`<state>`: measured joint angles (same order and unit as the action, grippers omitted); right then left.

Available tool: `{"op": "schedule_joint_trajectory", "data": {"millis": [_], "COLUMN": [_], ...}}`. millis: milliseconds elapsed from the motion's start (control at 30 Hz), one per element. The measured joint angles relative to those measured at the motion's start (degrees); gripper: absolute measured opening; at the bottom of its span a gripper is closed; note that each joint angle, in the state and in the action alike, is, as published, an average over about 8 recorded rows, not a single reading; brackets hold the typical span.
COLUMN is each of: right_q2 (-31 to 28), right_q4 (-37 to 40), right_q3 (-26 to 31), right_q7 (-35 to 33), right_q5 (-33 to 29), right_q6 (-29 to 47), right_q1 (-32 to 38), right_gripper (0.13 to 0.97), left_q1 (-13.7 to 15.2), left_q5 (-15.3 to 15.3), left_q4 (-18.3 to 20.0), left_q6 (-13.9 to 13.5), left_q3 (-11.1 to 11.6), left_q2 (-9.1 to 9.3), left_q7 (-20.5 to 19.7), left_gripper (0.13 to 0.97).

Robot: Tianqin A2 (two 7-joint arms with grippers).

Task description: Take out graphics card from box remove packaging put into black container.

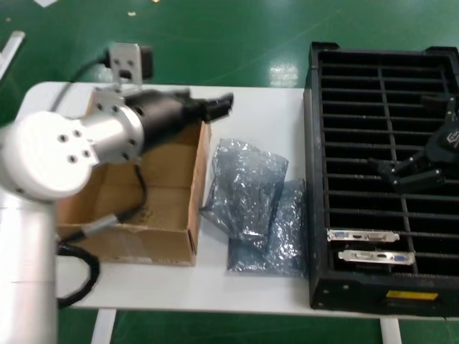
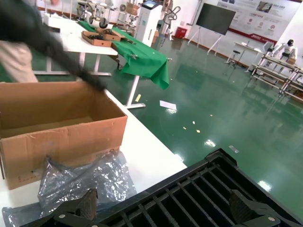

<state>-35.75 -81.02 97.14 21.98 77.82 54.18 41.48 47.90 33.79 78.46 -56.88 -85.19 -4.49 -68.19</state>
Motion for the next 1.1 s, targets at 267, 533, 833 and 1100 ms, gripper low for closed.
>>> {"op": "schedule_joint_trajectory", "data": {"millis": [267,533,833,1100], "right_q2": [0.02,0.94,2.96,4.95], "right_q4": [-0.01,-0.53,-1.70,-2.84], "right_q3": [-0.01,-0.27,-0.87,-1.46], "right_q7": [-0.02,-1.08,-3.50,-5.84], "right_q5": [0.03,1.27,4.03,6.74], "right_q6": [-0.06,-2.71,-8.61,-14.40], "right_q1": [-0.04,-2.10,-6.61,-11.06], "right_gripper": [0.966,0.966,0.966,0.966], "left_q1": [-5.47,-9.28,-13.62,-17.98], "left_q5": [-7.61,-7.14,1.83,10.44], "left_q4": [14.69,17.28,16.71,16.27], "left_q6": [5.94,11.40,16.43,21.59], "left_q3": [-0.76,-1.21,-1.81,-2.40], "left_q2": [-3.73,-5.05,-5.90,-6.77], "left_q7": [11.62,17.66,23.24,28.97], "left_gripper": [0.604,0.767,0.895,0.950]}}
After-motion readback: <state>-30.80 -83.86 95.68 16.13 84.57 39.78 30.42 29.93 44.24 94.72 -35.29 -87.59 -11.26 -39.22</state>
